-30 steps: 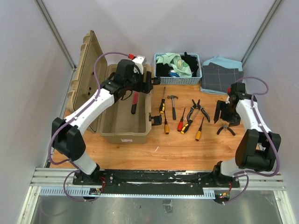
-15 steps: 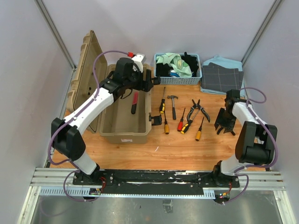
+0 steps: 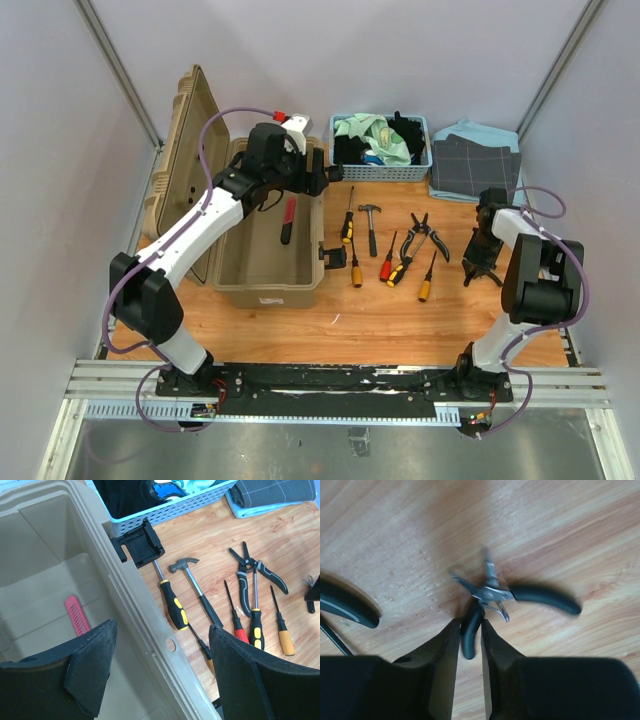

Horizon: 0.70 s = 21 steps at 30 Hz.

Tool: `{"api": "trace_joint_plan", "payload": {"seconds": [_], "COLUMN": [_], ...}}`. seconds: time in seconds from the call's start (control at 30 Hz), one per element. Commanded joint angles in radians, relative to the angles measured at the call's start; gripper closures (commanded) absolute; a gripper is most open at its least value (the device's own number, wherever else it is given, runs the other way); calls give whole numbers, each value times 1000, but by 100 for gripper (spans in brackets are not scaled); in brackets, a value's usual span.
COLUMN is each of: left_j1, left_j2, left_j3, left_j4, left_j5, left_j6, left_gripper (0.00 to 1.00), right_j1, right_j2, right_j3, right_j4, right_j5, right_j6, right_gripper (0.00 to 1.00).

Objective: Pack the tool kit
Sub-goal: Pick up the pliers at the center of the board.

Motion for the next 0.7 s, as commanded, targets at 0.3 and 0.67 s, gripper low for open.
{"api": "trace_joint_plan", "payload": {"seconds": [0.3,0.67], "left_j1": [1,74], "left_j2": [-14,-37], "left_j3": [21,4], "left_j4": [8,113], "left_j5": [6,200], "left_j6": [-4,-27], "left_gripper": [22,20], "right_j1": [-5,-6], "right_j2": [-31,-230], "right_j3": [51,437], "right_j4": [-42,-102], "right_j5": [-100,-792], "right_j6": [-2,32], "right_gripper": [99,99]}}
